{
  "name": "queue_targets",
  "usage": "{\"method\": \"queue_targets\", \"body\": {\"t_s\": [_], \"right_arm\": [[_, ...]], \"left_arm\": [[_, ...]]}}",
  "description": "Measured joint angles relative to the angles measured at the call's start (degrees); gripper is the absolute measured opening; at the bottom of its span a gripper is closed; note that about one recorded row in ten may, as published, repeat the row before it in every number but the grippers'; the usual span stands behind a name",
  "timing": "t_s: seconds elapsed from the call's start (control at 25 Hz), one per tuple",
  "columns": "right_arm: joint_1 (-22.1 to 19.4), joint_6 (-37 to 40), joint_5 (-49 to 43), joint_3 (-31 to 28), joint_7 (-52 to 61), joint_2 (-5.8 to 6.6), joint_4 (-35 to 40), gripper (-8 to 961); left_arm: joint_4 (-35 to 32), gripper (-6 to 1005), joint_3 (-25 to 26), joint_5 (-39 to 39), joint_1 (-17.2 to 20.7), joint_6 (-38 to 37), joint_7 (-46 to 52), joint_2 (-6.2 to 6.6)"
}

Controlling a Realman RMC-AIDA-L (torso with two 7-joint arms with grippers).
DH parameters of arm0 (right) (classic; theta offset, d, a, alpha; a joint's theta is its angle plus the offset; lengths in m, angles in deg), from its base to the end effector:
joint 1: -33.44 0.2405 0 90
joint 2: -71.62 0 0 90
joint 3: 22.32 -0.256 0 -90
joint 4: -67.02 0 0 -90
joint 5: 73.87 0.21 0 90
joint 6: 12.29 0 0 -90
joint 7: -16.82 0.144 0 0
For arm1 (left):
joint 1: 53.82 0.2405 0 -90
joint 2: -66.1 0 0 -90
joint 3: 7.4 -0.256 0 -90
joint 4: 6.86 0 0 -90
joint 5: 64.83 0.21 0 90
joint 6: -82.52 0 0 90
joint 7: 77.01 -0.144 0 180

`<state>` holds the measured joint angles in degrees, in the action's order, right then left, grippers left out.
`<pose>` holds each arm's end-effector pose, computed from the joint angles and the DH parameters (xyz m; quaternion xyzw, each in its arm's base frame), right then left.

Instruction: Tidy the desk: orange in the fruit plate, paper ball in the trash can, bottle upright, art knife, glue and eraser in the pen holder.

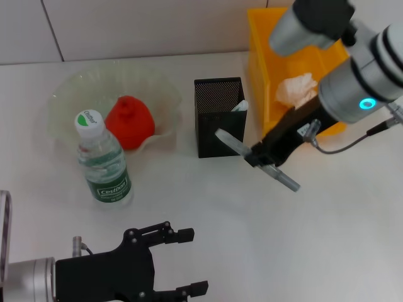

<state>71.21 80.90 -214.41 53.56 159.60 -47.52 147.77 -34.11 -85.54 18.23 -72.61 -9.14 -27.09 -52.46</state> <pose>0.1363 0.3565 0.0080 -0.9474 0.2708 -0.1085 0.1318 -0.2613 0.2333 -0.0686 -0.9458 -0.0642 -0.3163 0.0371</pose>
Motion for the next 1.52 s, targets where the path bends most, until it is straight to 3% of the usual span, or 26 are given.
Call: {"method": "queue_targets", "body": {"t_s": [0.04,0.32,0.48,0.56,0.68,0.88,1.08,1.2,1.28,1.52], "right_arm": [[-1.5,1.7,3.1,-2.1,-0.3,0.02,4.6,139],[-5.4,1.1,6.7,-7.2,-2.5,0.03,14.0,137],[-9.0,-6.5,8.6,-9.4,-7.0,-0.1,15.5,136],[-12.2,-13.8,13.8,-9.2,-12.3,-0.12,14.9,135],[-13.6,-17.1,18.0,-9.0,-15.2,-0.16,13.9,135],[-14.8,-24.2,27.5,-8.8,-23.6,-0.21,8.4,134],[-14.0,-30.3,37.2,-8.7,-37.2,-0.22,-2.3,133],[-13.7,-31.2,41.6,-8.7,-42.5,-0.21,-6.5,135],[-12.8,-31.6,49.5,-8.7,-52.0,-0.21,-13.4,138],[-11.2,-32.7,56.9,-8.7,-63.3,-0.24,-23.4,149]], "left_arm": [[0.0,786,0.0,0.0,-0.1,0.0,0.0,0.0],[0.0,786,0.0,0.0,-0.3,0.0,0.0,0.0],[-0.1,786,0.0,0.0,-0.3,0.0,0.0,0.0],[-0.1,786,0.0,0.0,-0.3,0.0,0.0,0.0],[-0.1,786,0.0,0.0,-0.3,0.0,0.0,0.0],[-0.1,786,0.0,0.0,-0.3,0.2,0.0,-0.04],[0.1,786,0.0,0.0,-0.3,0.2,0.0,-0.09],[0.2,787,0.0,0.0,-0.3,0.2,0.0,-0.09],[0.4,787,0.1,0.0,-0.2,0.4,0.0,-0.09],[0.4,787,0.2,0.0,-0.2,0.4,0.0,-0.03]]}}
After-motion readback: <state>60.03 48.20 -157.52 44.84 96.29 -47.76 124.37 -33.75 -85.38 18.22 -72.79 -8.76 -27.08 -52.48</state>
